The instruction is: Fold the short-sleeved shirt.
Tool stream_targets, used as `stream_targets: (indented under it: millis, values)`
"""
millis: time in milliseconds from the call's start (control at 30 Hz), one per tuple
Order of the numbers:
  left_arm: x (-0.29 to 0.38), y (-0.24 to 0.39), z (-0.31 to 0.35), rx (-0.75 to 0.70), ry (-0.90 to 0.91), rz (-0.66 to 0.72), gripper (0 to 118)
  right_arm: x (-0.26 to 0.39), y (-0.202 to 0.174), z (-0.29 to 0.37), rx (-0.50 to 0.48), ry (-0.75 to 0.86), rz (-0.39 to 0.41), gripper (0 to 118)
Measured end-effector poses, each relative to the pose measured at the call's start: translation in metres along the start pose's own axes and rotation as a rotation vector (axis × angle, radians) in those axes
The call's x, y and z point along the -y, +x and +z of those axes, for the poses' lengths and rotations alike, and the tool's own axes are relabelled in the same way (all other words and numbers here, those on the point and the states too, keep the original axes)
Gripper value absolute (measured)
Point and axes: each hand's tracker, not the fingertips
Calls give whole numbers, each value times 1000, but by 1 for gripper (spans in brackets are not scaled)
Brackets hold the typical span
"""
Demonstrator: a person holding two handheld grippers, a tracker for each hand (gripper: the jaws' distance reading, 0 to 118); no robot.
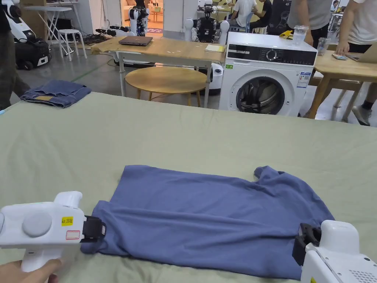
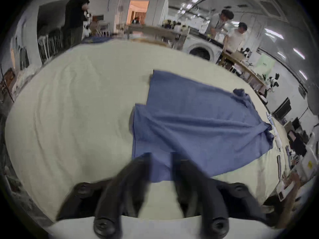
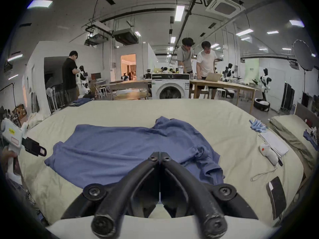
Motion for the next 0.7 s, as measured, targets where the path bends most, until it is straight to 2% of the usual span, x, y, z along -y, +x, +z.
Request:
stream_targets:
  millis: [33, 133, 267, 333, 400, 433, 467, 633, 700]
  values:
    - [-1, 0, -8, -16, -36, 5, 45, 2, 2, -1, 5, -12, -1, 0]
    - [6, 5, -29, -181, -132, -53, 57, 8, 9, -4, 20, -36, -5, 0]
    - [17, 17, -25, -186, -87, -48, 56, 13, 19, -5, 34, -63, -14, 0]
    - [25, 25, -26, -211, -72, -88, 49, 14, 24, -4, 42, -74, -19, 0]
    - [24, 24, -22, -188, -65, -104, 24, 15, 29, -4, 46, -87, -27, 0]
    - [25, 25, -19, -175, -62, -108, 6, 15, 32, -4, 47, -92, -30, 0]
    - [25, 25, -16, -178, -58, -119, 2, 15, 35, -4, 49, -100, -32, 0]
    - [22, 7, -1, -96, -26, -108, 1, 6, 63, -7, 89, -156, -24, 2]
    - [23, 7, 6, -93, -14, -99, 1, 1, 79, -13, 115, -197, -12, 31]
